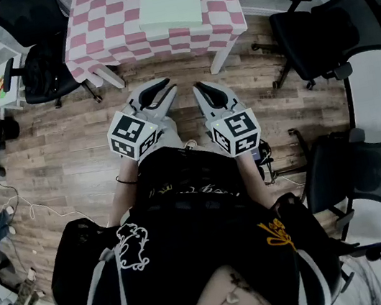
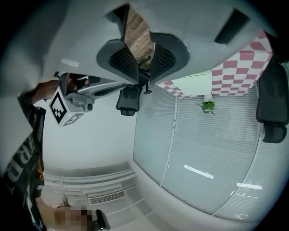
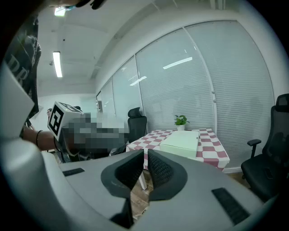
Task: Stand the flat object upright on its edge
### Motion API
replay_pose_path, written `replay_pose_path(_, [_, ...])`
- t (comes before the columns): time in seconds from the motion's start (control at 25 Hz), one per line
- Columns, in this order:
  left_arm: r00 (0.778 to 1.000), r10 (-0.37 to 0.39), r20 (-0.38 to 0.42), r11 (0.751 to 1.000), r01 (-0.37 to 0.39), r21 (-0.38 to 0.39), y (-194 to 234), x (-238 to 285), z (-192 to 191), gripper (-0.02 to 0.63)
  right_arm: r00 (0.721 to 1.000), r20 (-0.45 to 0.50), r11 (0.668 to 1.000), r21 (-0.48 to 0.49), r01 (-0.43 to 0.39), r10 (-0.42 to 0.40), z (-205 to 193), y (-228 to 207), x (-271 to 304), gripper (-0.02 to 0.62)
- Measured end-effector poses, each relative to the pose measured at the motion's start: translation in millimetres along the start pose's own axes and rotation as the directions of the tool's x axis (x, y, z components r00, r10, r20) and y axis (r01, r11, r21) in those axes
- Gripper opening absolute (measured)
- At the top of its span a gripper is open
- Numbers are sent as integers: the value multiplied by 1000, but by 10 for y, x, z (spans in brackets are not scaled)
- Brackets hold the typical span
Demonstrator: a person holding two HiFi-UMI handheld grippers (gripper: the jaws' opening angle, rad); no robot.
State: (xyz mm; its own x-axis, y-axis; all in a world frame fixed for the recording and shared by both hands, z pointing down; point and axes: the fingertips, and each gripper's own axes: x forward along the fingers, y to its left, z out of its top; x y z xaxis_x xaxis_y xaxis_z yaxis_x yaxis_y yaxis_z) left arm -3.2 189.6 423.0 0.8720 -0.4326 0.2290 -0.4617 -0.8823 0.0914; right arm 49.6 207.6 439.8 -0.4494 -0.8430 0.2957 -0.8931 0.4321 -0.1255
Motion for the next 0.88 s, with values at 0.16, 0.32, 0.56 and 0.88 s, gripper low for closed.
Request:
replay_pose_path(0.16, [1000, -1, -6, 1000, 1, -1, -15, 20, 6, 89, 1000, 1, 1000, 4, 3, -3, 7, -37, -8, 34])
replay_pose_path(0.32, [1000, 0, -11, 1000, 0, 1, -11, 40, 20, 89, 1000, 19, 1000, 26, -2, 2, 28, -62, 2, 34])
replay_pose_path(0.56, [1000, 7, -25, 1000, -8, -7, 61, 87, -7, 89, 1000, 25, 998, 57, -18, 17, 22, -115, 104, 34])
replay_pose_path(0.88, [999, 32, -39, 999, -33, -24, 340, 165, -8, 89, 999, 6, 996, 80, -33, 32, 56, -226, 374, 34])
